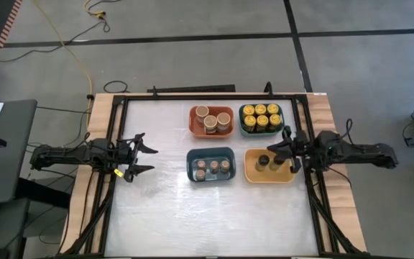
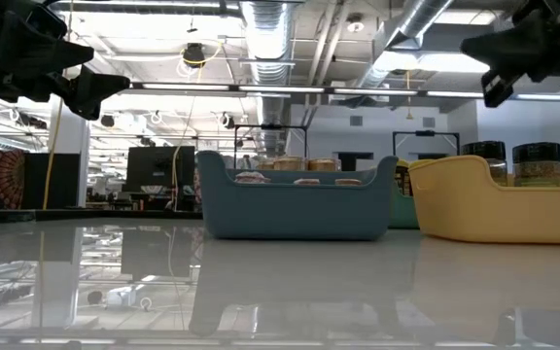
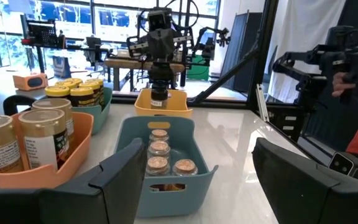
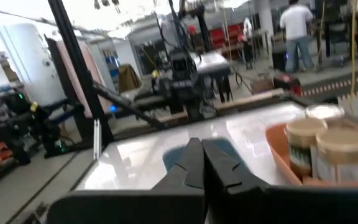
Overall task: Sort spices by type
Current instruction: Return to Home Position
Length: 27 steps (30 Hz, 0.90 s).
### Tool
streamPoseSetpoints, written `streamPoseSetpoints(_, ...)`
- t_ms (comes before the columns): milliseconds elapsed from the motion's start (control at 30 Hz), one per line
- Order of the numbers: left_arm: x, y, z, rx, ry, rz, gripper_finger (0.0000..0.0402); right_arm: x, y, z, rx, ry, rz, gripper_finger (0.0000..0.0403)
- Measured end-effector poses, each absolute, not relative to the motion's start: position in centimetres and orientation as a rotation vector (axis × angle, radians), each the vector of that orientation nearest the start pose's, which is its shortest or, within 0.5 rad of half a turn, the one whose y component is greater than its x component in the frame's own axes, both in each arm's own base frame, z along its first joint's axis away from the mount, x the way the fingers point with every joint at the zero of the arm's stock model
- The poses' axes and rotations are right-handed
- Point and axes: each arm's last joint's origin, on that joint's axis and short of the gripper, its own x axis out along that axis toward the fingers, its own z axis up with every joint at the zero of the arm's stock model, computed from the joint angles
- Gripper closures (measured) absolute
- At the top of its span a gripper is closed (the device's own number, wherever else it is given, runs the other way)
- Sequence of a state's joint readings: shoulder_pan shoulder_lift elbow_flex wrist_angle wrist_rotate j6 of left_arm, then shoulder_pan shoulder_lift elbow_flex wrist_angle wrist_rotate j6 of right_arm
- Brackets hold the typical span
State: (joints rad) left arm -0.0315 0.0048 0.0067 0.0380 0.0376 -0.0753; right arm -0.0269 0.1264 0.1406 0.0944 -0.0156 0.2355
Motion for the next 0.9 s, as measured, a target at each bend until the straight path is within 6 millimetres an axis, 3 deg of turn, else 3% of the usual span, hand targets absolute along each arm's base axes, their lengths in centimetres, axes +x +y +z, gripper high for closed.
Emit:
streamPoseSetpoints(167, 9.7, -0.4, 16.9, -0.075, -0.037, -0.070, 0.0120, 8.7, -0.2, 19.9, 0.269, -0.022, -0.024, 0.0387)
streamPoseSetpoints(500, 9.7, -0.4, 16.9, -0.075, -0.037, -0.070, 0.0120, 8.2, 0.2, 17.1, 0.297, 0.293, -0.018, 0.0384)
streamPoseSetpoints(900, 9.7, -0.4, 16.9, -0.075, -0.037, -0.070, 0.0120, 8.2, 0.7, 17.2, 0.260, 0.289, 0.027, 0.0382)
